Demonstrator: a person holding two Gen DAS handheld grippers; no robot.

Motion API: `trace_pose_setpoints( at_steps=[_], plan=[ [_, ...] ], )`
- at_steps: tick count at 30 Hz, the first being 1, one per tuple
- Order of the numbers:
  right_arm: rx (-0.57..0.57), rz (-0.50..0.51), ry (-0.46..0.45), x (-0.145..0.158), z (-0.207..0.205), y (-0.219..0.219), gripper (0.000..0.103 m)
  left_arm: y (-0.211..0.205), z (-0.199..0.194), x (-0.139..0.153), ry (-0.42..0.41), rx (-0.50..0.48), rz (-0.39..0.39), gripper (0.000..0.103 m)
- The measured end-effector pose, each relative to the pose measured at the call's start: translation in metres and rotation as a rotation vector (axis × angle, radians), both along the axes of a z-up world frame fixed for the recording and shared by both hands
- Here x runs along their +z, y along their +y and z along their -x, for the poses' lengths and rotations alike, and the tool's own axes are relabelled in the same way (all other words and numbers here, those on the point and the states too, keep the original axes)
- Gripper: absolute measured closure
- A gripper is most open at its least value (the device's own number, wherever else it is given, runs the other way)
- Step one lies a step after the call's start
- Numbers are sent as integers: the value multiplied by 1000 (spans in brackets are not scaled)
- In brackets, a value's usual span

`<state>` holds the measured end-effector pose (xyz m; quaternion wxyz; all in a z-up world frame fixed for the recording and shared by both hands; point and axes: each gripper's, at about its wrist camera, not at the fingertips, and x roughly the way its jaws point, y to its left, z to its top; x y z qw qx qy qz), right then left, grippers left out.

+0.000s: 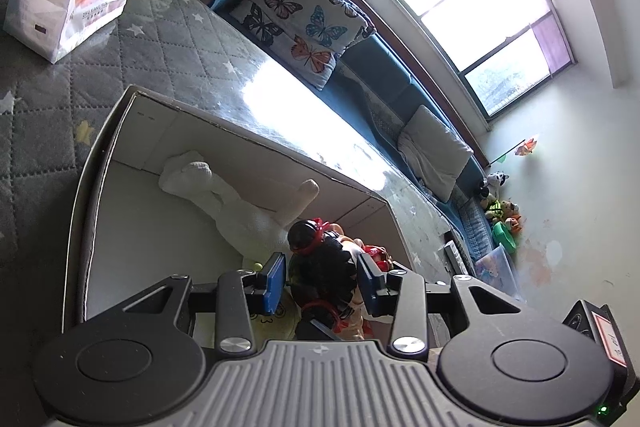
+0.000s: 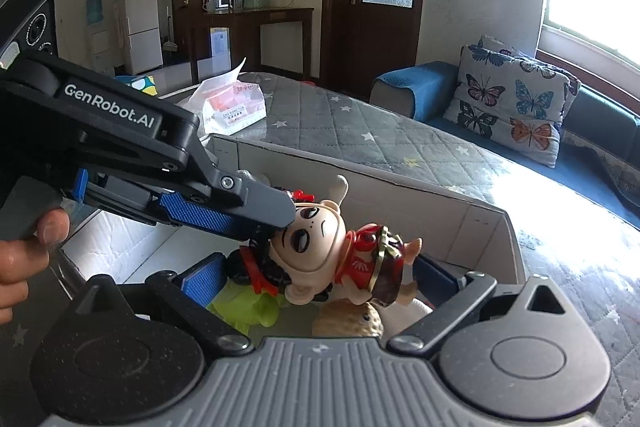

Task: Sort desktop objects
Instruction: 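Lower the doll figurine into the box and open the left gripper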

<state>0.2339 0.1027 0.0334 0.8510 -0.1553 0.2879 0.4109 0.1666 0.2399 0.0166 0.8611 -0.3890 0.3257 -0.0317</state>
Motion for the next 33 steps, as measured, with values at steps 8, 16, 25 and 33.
trace_pose_setpoints(
  at_steps=[8,16,25,33],
  plan=[
    [-13,-18,-14,7,4,-11,3,-5,3,4,4,7,-37,62],
    [-31,-26,-17,9,7,-21,3,-12,6,4,10,-1,-58,62],
    [-44,-54,-14,13,15,-30,3,-26,18,13,3,-10,-128,62],
    [-49,-92,-8,18,35,-45,0,-43,43,29,-16,-14,-218,62]
  ],
)
